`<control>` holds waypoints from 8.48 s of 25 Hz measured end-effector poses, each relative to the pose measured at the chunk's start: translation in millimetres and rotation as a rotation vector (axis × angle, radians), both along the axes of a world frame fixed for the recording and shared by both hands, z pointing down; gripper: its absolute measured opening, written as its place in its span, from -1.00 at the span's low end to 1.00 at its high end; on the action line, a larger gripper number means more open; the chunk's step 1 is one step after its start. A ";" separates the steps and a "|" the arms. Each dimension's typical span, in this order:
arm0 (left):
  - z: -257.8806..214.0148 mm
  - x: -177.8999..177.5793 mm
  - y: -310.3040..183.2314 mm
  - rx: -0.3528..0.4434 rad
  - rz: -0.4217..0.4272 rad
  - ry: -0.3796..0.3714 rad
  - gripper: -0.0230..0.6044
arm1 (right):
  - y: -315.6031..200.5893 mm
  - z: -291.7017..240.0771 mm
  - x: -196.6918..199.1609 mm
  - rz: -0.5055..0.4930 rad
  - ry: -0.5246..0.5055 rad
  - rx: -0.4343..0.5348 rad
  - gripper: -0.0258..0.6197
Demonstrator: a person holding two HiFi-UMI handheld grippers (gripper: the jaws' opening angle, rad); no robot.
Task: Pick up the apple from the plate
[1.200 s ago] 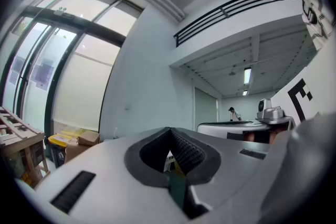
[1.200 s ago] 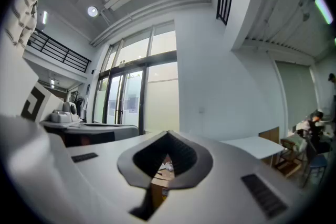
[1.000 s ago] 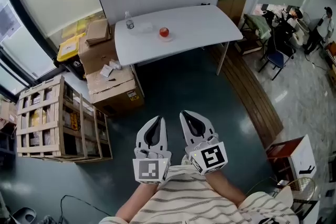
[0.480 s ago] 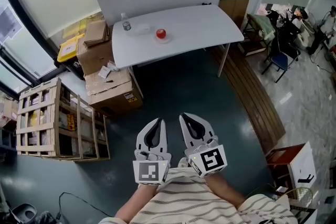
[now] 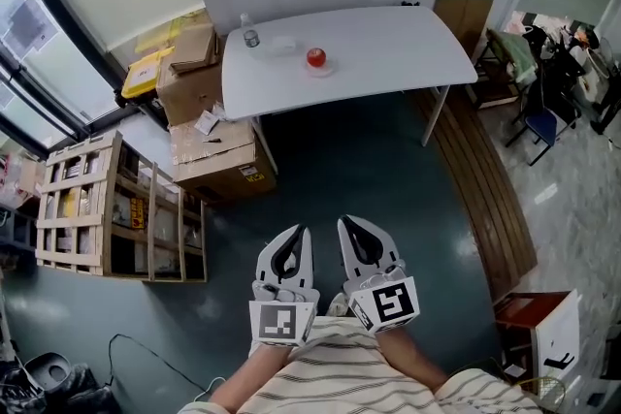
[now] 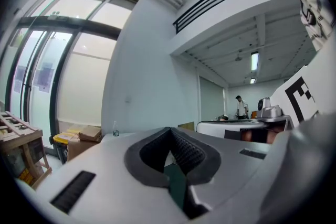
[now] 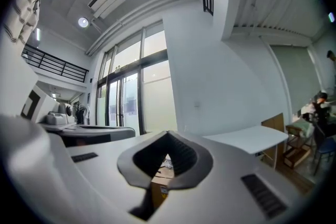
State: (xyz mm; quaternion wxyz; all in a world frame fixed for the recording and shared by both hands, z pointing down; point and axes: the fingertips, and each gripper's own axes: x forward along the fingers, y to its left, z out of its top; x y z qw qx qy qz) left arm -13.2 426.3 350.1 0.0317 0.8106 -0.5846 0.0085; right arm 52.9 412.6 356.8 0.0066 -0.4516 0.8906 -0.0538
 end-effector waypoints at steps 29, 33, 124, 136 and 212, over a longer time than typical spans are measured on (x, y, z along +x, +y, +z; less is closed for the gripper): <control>-8.1 -69.0 -318.2 0.046 0.140 0.062 -0.91 | -302.4 -17.5 -64.9 0.160 0.063 0.034 -0.91; -0.7 -70.9 -343.8 0.018 0.163 0.064 -0.91 | -328.5 -10.9 -68.7 0.173 0.079 0.020 -0.91; 285.3 -21.0 -673.8 -0.465 -0.083 -0.096 0.11 | -620.4 119.7 15.7 0.048 0.136 -0.262 -0.91; 327.3 -24.2 -698.6 -0.439 -0.056 -0.203 0.14 | -622.1 122.6 22.0 0.078 0.165 -0.252 -0.91; 128.5 -40.2 -665.1 -0.280 -0.076 -0.003 0.13 | -629.6 67.2 5.7 0.081 0.108 -0.173 -0.91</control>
